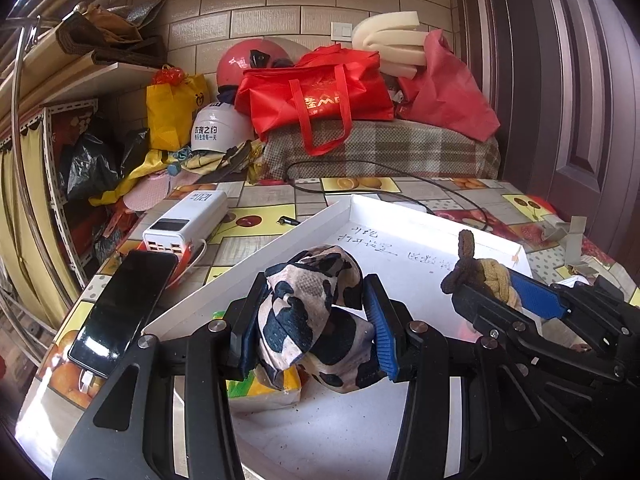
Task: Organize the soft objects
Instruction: 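Carry the cow-print cloth into the white box and release while the right tool drops the rope knot there, then withdraw both open tools from the box back toward the table items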
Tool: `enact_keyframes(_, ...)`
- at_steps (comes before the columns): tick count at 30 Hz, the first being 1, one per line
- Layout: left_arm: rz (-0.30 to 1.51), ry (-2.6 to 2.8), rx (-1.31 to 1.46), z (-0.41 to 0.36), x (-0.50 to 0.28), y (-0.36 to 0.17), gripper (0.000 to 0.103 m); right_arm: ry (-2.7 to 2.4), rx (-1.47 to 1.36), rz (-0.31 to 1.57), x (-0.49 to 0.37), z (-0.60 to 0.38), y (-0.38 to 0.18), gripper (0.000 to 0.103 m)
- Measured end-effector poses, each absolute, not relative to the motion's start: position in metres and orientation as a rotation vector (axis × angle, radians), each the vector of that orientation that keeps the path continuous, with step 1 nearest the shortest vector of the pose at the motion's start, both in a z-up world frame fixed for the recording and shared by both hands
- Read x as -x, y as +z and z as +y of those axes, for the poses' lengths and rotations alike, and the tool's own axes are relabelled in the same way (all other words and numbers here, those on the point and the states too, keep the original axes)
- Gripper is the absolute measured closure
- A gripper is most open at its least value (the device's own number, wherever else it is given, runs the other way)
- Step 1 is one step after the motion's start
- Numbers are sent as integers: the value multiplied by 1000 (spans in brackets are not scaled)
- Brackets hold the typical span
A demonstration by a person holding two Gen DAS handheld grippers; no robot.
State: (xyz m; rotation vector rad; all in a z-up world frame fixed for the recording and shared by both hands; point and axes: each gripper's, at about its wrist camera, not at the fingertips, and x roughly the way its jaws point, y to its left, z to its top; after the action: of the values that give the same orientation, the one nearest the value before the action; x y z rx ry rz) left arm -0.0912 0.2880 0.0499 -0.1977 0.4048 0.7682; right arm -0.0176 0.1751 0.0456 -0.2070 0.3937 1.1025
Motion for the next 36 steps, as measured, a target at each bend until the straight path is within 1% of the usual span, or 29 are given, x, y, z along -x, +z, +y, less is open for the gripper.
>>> enact_keyframes(7, 408, 803, 223, 299, 81, 49, 57, 1090, 207, 403, 15, 177, 44, 66)
enact_keyframes(8, 402, 806, 217, 298, 82, 49, 56, 1089, 207, 403, 14, 177, 44, 65)
enact_keyframes(10, 386, 832, 218, 298, 85, 50, 51, 1085, 214, 405, 14, 178, 43, 63)
enact_keyframes(11, 377, 857, 228, 300, 88, 50, 41, 1078, 216, 403, 15, 178, 43, 61)
enact_keyframes(12, 366, 890, 242, 301, 91, 50, 30, 1065, 211, 401, 14, 177, 44, 54)
enact_keyframes(13, 350, 920, 261, 304, 96, 50, 24, 1057, 204, 401, 13, 176, 44, 50)
enact_keyframes(14, 331, 937, 287, 306, 102, 50, 14, 1055, 195, 401, 12, 174, 44, 40)
enact_keyframes(15, 314, 943, 316, 310, 108, 50, 0, 1054, 185, 400, 11, 173, 45, 28)
enact_keyframes(16, 301, 939, 345, 314, 112, 49, 0, 1055, 177, 396, 11, 171, 45, 22)
enact_keyframes(17, 292, 923, 369, 317, 115, 49, 0, 1058, 169, 390, 12, 170, 46, 18)
enact_keyframes(20, 289, 888, 415, 321, 121, 47, 0, 1075, 187, 343, 21, 169, 47, 17)
enact_keyframes(22, 280, 866, 437, 322, 129, 46, 0, 1085, 199, 298, 29, 167, 49, 15)
enact_keyframes(23, 265, 863, 446, 323, 136, 45, 0, 1090, 197, 275, 33, 165, 50, 12)
enact_keyframes(24, 246, 867, 452, 322, 144, 45, 0, 1094, 190, 253, 36, 162, 51, 2)
enact_keyframes(25, 225, 878, 456, 321, 153, 45, 0, 1098, 180, 234, 37, 159, 52, 0)
enact_keyframes(30, 140, 926, 419, 306, 192, 49, 0, 1134, 168, 215, 45, 145, 53, 0)
enact_keyframes(36, 140, 886, 375, 284, 204, 49, 0, 1226, 198, 189, 68, 120, 50, 0)
